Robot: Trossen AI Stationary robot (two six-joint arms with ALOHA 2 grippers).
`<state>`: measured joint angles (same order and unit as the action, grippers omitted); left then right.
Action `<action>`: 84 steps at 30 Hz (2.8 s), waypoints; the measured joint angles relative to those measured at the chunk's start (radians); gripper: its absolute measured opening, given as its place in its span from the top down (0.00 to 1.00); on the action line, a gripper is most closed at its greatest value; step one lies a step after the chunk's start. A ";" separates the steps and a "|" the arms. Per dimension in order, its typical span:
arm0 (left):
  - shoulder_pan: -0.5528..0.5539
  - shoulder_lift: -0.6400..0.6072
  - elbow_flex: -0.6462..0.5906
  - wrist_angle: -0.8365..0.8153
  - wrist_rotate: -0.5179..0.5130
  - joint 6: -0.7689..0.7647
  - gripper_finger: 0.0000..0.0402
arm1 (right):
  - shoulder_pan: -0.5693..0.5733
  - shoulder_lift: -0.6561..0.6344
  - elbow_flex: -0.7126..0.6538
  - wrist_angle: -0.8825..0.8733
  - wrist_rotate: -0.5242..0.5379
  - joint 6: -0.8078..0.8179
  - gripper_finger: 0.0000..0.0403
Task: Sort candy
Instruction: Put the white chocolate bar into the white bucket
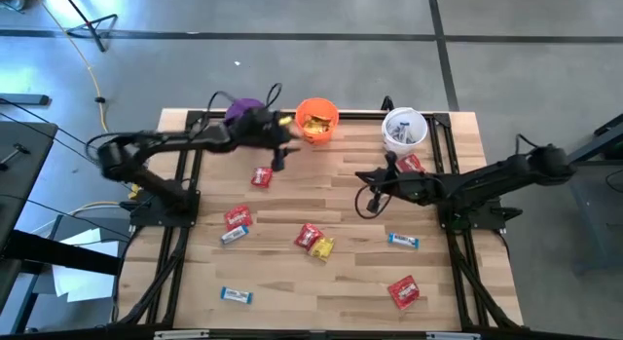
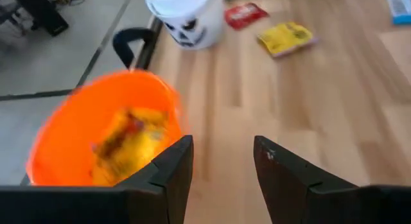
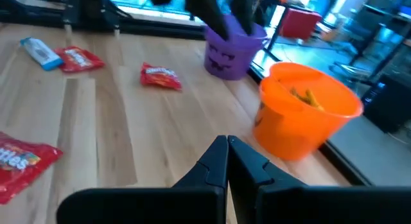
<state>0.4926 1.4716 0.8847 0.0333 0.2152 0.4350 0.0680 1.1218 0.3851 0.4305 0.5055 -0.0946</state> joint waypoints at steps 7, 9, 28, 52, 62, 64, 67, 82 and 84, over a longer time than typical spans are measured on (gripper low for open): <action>-0.228 -0.305 -0.246 -0.212 -0.237 -0.122 0.66 | -0.098 0.081 -0.044 0.090 -0.097 0.012 1.00; -0.312 -0.374 -0.265 -0.333 -0.298 -0.206 0.67 | -0.103 0.091 -0.043 0.097 -0.099 0.018 1.00; -0.849 -0.318 -0.267 -0.885 -0.314 -1.184 0.57 | -0.101 0.090 -0.040 0.118 -0.103 0.016 1.00; -0.900 -0.134 -0.266 -0.789 -0.167 -1.166 0.78 | -0.100 0.090 -0.040 0.112 -0.099 0.016 1.00; -0.907 -0.134 -0.266 -0.390 -0.406 -0.926 0.99 | -0.099 0.090 -0.040 0.113 -0.337 -0.002 1.00; -0.891 -0.134 -0.266 -0.279 -0.523 -0.841 1.00 | -0.100 0.090 -0.040 0.119 -0.346 0.035 1.00; -0.857 -0.134 -0.266 -0.127 -0.736 -0.671 1.00 | -0.099 0.099 -0.040 0.157 -0.359 0.096 0.98; -0.567 0.058 -0.266 0.723 -0.646 -0.229 1.00 | 0.005 0.374 0.108 0.562 -0.186 0.009 0.50; -0.556 0.077 -0.266 0.767 -0.637 -0.216 1.00 | 0.007 0.402 0.128 0.603 -0.149 0.004 0.48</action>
<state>-0.0637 1.5482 0.6189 0.8005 -0.4217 0.2193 0.0753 1.5239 0.5128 1.0337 0.3564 -0.0907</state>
